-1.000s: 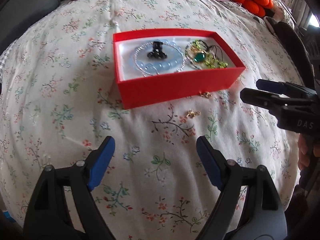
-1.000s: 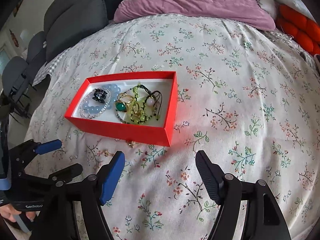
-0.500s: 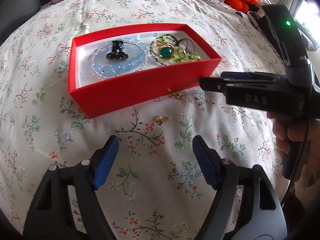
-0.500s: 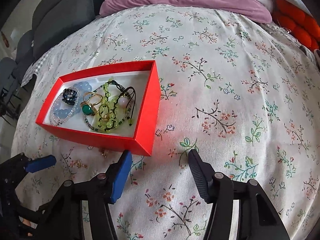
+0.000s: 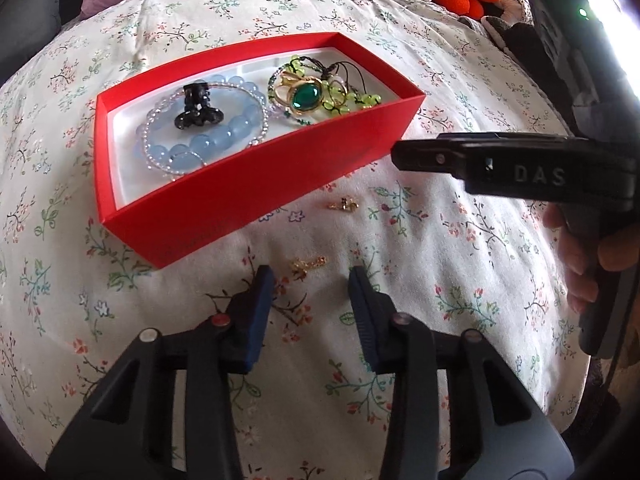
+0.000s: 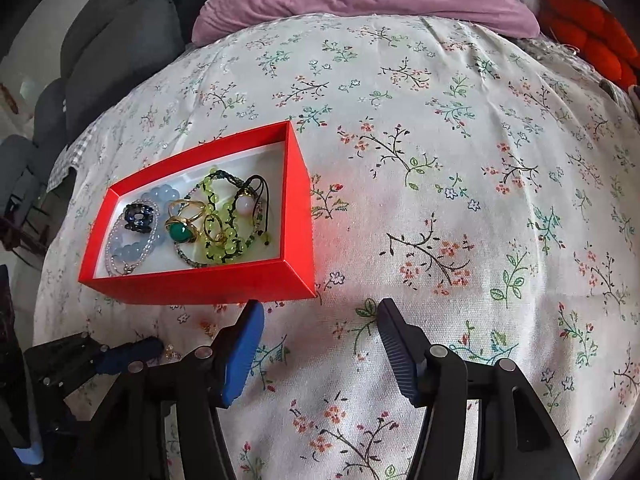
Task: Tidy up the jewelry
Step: 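Move the left tool to a small gold earring while the right tool approaches another earring, then grasp the small gold earring with the left tool while the right tool grasps the other earring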
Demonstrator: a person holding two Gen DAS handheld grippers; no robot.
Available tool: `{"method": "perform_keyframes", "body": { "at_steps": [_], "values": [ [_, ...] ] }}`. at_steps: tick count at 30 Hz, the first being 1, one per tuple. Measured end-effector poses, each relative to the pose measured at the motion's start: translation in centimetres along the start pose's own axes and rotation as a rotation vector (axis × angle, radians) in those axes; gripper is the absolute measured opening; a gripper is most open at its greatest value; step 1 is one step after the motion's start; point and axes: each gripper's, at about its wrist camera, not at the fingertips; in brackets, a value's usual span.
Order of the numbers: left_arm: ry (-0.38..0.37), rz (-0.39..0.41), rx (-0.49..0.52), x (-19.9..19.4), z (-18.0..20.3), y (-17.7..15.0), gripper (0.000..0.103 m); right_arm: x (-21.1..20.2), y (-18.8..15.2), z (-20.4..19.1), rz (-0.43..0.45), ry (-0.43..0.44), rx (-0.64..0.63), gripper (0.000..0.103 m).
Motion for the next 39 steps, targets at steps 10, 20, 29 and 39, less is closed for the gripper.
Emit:
{"method": "perform_keyframes", "body": {
  "at_steps": [10,20,29,39],
  "values": [
    [0.07,0.023,0.045,0.6,0.7,0.2,0.031,-0.7,-1.0,-0.7,-0.014,0.02,-0.043,0.061],
    [0.09,0.028,0.032,0.2,0.2,-0.1,0.009,-1.0,-2.3,-1.2,-0.026,0.009,-0.091,0.061],
    [0.113,0.045,-0.016,-1.2,-1.8,-0.5,0.009,-0.7,-2.6,-1.3,-0.036,0.003,-0.113,0.061],
    [0.117,0.042,-0.045,-1.8,-3.5,-1.1,0.009,0.5,-3.3,-3.9,-0.039,0.013,-0.222,0.064]
  ]
}}
Point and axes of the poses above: each gripper's, at about its wrist camera, not at the fingertips, and x roughly the way its jaws point, z to its right, y to its top, and after that the axes turned 4 degrees about -z, right-handed
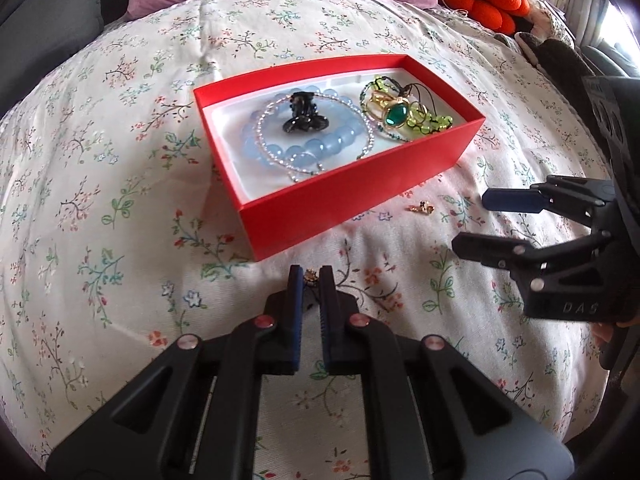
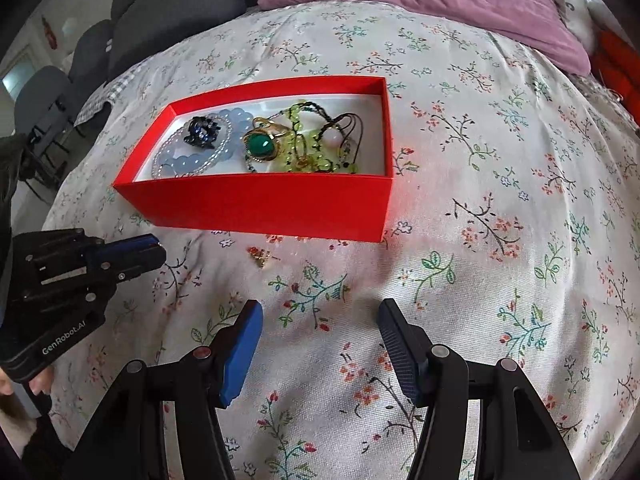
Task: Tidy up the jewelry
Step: 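Grasp the small gold earring with the left tool while the right tool grasps the other earring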
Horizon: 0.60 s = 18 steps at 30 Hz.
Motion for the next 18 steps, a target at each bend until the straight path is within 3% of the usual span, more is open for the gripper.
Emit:
{"method": "perform_keyframes", "body": {
  "at_steps": [2,9,18],
  "values": [
    [-0.004,-0.001,-0.005,0.0,-0.2,-0.1,0.009,0.3,0.0,-0.7,0.002,-0.005,-0.036,0.069],
    [-0.018,-0.005,-0.013,0.0,-0.5,-0.2,0.009,1.0,0.1,-2.3,0.034,-0.034,-0.117,0.069],
    [-0.025,-0.009,-0.014,0.2,-0.6,-0.1,0.009,1.8,0.9,-3.8,0.054,-0.044,-0.148,0.055]
  ]
}}
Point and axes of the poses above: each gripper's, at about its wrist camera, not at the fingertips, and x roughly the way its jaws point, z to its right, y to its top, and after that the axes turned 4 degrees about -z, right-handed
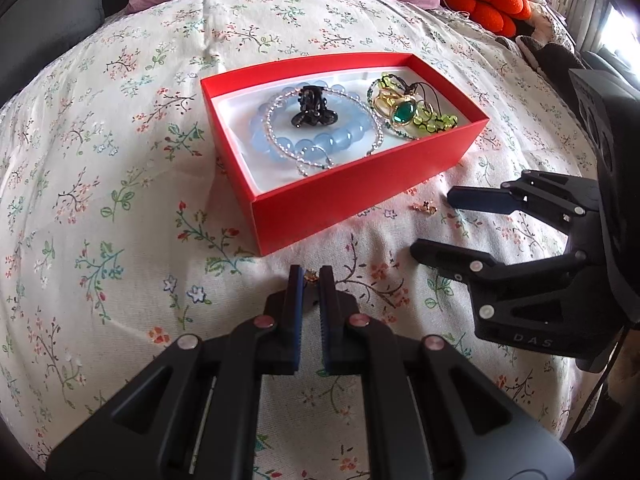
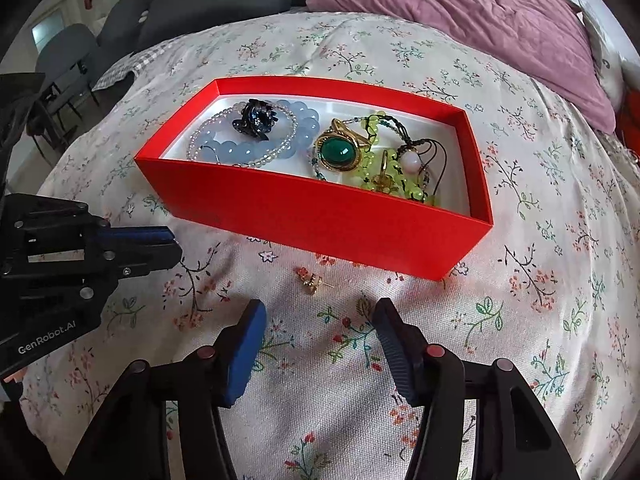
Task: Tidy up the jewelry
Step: 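Grasp the small gold earring with the left tool while the right tool grasps the other earring, then carry both gold earrings over the red box with both tools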
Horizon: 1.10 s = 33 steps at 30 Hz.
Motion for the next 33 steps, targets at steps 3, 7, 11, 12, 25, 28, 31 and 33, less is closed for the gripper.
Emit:
{"method": "perform_keyframes", "body": {
  "at_steps": [3,7,11,12,25,28,31,33],
  "values": [
    [-0.002,-0.001,0.001,-0.1,-0.1,-0.1,0.009,0.2,0.2,0.0,0.003,0.006,0.001,0.051],
    [-0.005,0.003,-0.003,-0.3,-0.2,-0.3,0.009,0.3,0.5,0.1,0.012,0.018,0.008,0.039],
    [-0.009,0.007,-0.007,-0.7,-0.4,-0.5,0.009,0.3,0.8,0.0,0.015,0.038,0.016,0.014],
    [-0.009,0.008,-0.008,-0.8,-0.5,-0.6,0.009,0.2,0.9,0.0,0.012,0.039,0.017,0.012],
    [-0.054,0.043,-0.067,-3.2,-2.3,-0.1,0.009,-1.4,1.4,1.2,-0.021,0.081,0.102,0.011],
    [-0.065,0.062,-0.077,-4.0,-2.4,0.3,0.009,-2.4,1.6,1.5,-0.012,0.088,0.121,0.011],
    [-0.078,0.082,-0.085,-4.7,-2.3,0.6,0.009,-3.5,1.7,1.8,0.013,0.098,0.14,0.011],
    [-0.084,0.097,-0.09,-5.1,-2.2,0.9,0.009,-4.5,1.8,1.9,0.039,0.104,0.146,0.011]
  ]
}}
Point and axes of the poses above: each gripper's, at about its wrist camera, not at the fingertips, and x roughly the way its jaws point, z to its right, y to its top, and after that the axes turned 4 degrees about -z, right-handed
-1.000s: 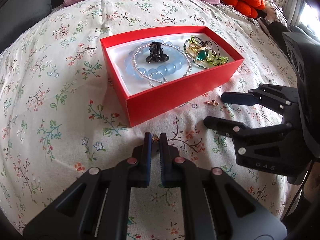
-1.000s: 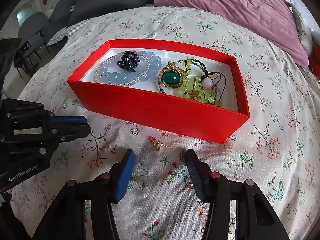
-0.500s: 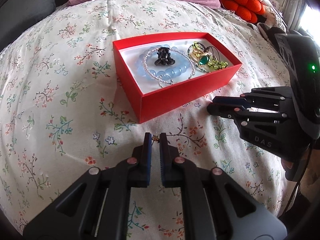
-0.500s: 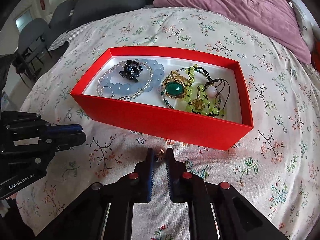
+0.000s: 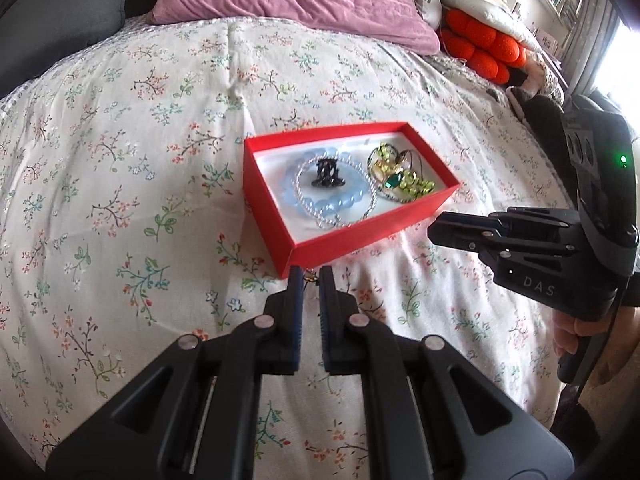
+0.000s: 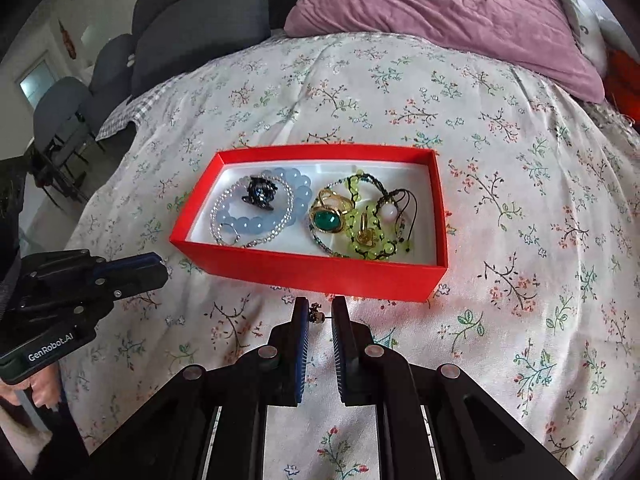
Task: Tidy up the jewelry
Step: 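Carry both gold earrings over the red box with both tools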
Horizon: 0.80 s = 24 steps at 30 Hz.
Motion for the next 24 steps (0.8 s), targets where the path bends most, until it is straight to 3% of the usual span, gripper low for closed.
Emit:
{"method": "perform_keyframes", "body": {
  "at_steps": [7,24],
  "values": [
    [0.001,0.04,-0.016,0.1,0.7,1.4,0.009,-2.0,0.7,-0.2,0.073,0.019,0.033,0.011],
    [0.06,0.083,-0.042,1.7,1.8,3.6,0.009,-1.4,2.3,1.1,0.107,0.004,0.111,0.012]
  ]
}}
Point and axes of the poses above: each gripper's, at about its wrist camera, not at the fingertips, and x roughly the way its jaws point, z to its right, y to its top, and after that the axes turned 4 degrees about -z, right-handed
